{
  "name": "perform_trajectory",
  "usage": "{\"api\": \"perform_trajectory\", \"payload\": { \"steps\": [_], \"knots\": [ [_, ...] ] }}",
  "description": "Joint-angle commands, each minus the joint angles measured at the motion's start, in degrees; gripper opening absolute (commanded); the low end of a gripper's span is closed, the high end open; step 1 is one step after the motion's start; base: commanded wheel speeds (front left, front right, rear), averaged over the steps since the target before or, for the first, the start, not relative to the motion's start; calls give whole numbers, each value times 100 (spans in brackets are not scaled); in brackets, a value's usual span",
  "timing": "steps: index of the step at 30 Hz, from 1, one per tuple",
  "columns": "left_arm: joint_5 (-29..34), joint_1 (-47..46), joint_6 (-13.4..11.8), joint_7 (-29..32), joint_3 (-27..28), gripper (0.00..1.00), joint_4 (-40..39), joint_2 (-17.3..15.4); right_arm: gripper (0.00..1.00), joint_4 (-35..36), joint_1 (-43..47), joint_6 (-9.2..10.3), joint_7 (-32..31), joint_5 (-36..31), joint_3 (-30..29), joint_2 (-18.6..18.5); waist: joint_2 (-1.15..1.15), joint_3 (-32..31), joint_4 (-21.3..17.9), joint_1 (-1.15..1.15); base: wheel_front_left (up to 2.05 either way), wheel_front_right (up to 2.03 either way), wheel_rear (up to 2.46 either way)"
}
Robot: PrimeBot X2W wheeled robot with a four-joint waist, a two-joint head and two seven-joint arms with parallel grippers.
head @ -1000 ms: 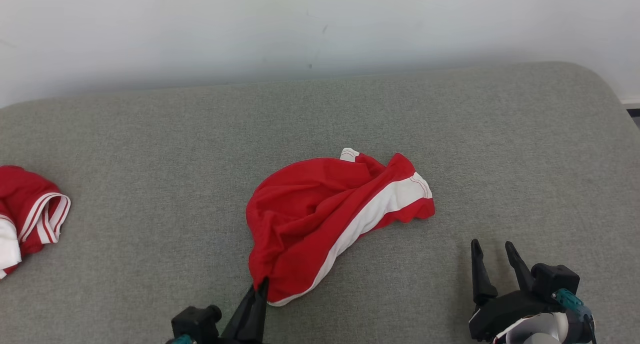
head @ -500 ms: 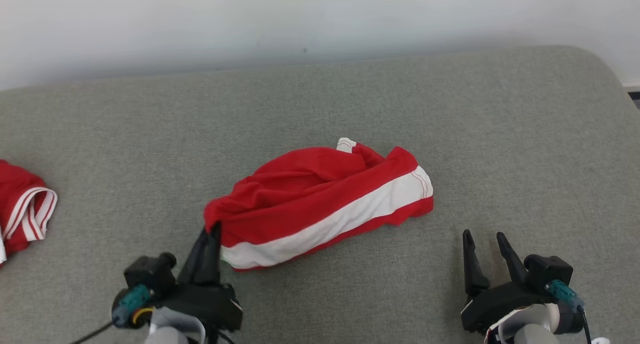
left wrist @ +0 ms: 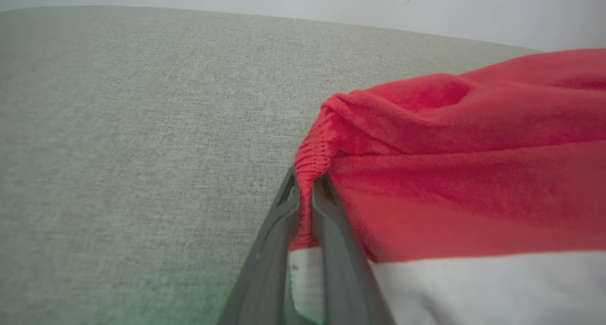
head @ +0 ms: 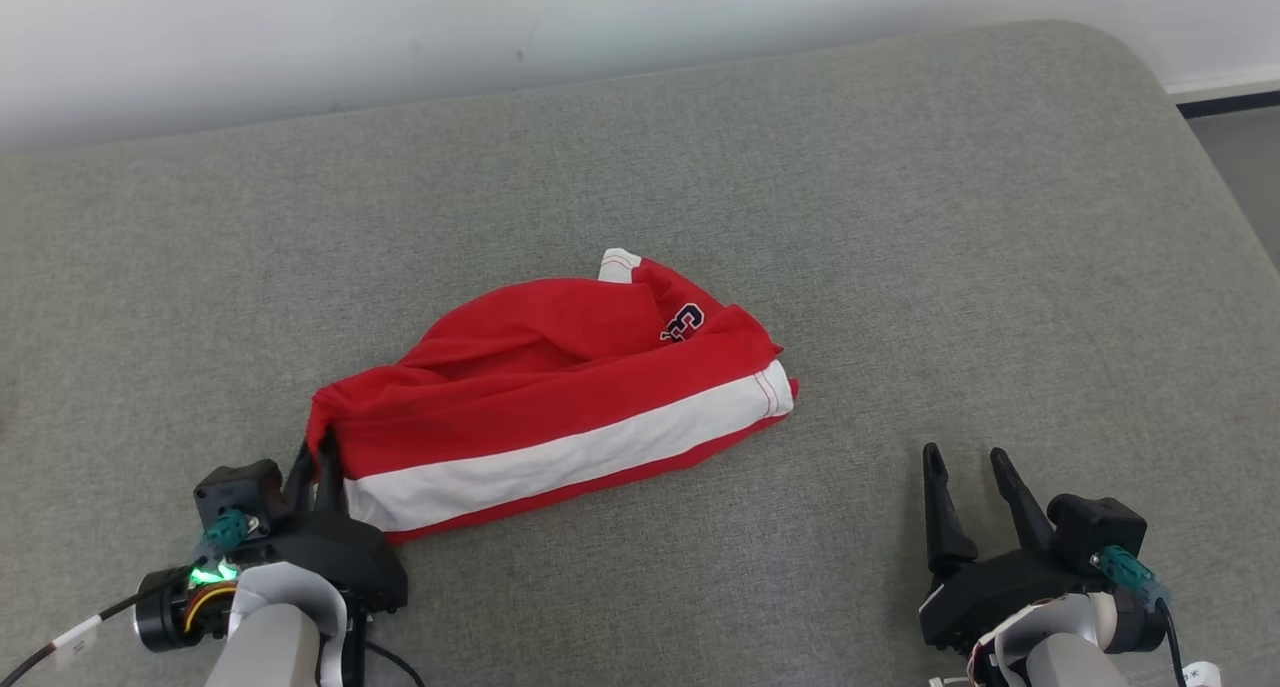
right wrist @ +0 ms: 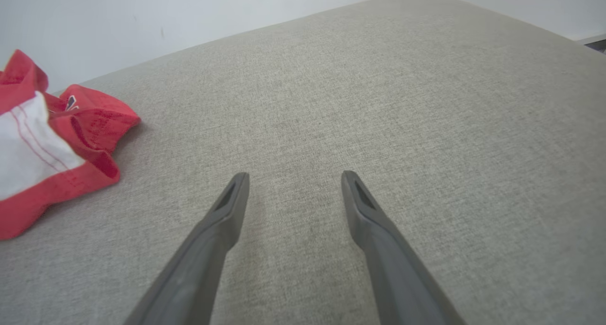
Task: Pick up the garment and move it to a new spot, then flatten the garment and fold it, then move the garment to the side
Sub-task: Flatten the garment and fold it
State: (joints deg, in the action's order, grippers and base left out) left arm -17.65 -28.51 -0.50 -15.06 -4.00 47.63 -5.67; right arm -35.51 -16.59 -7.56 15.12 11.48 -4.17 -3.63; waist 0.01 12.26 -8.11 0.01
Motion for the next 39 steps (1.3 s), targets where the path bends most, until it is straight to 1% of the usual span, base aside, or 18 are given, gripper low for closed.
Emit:
{"api": "perform_trajectory", "payload": {
  "steps": [1, 2, 3, 7, 9, 18, 20, 24, 27, 33, 39],
  "knots": [
    [24, -43, -72, -18, 50, 39, 23, -13, 100, 34, 6, 13, 3, 22, -17, 21, -1, -6, -37, -1, 0, 0, 0],
    [55, -7, -136, -18, 78, 91, 18, 11, 100, 31, 25, 13, 3, 21, -30, 23, -1, -28, -32, -1, 0, 0, 0],
    [93, 48, -185, -18, 93, 100, 4, 27, 100, 29, 39, 13, 3, 20, -45, 26, -1, -51, -22, -1, 0, 0, 0],
    [164, 302, -363, -19, 259, 100, -230, 77, 100, 64, 71, 13, 3, 34, -72, 45, -1, -159, 61, -1, 0, 0, 0],
    [179, 451, -402, -18, 361, 100, -446, 108, 100, 108, 91, 13, 3, 52, -52, 50, -1, -219, 119, -1, 0, 0, 0],
    [506, 1373, -370, -19, 719, 100, -1555, 197, 100, 538, 236, 13, 3, -61, 50, 70, -1, -531, 338, -1, 0, 0, 0],
    [558, 1480, -366, -19, 736, 100, -1661, 203, 100, 607, 275, 13, 3, -82, 68, 72, -1, -564, 351, -1, 0, 0, 0],
    [692, 1849, -209, -19, 758, 100, -1992, 230, 100, 779, 411, 13, 3, -105, 174, 74, -1, -722, 408, -1, 0, 0, 0],
    [739, 2035, -58, -19, 738, 100, -2037, 248, 100, 810, 488, 13, 3, -85, 257, 75, -1, -809, 443, -1, 0, 0, 0],
    [850, 2353, 34, -18, 722, 100, -2279, 271, 100, 852, 671, 13, 3, -53, 468, 76, -1, -1021, 442, -1, 0, 0, 0],
    [1056, 2773, 99, -19, 579, 100, -2588, 277, 100, 959, 868, 13, 3, -153, 661, 76, -1, -1152, 440, -1, 0, 0, 0]
  ]
}}
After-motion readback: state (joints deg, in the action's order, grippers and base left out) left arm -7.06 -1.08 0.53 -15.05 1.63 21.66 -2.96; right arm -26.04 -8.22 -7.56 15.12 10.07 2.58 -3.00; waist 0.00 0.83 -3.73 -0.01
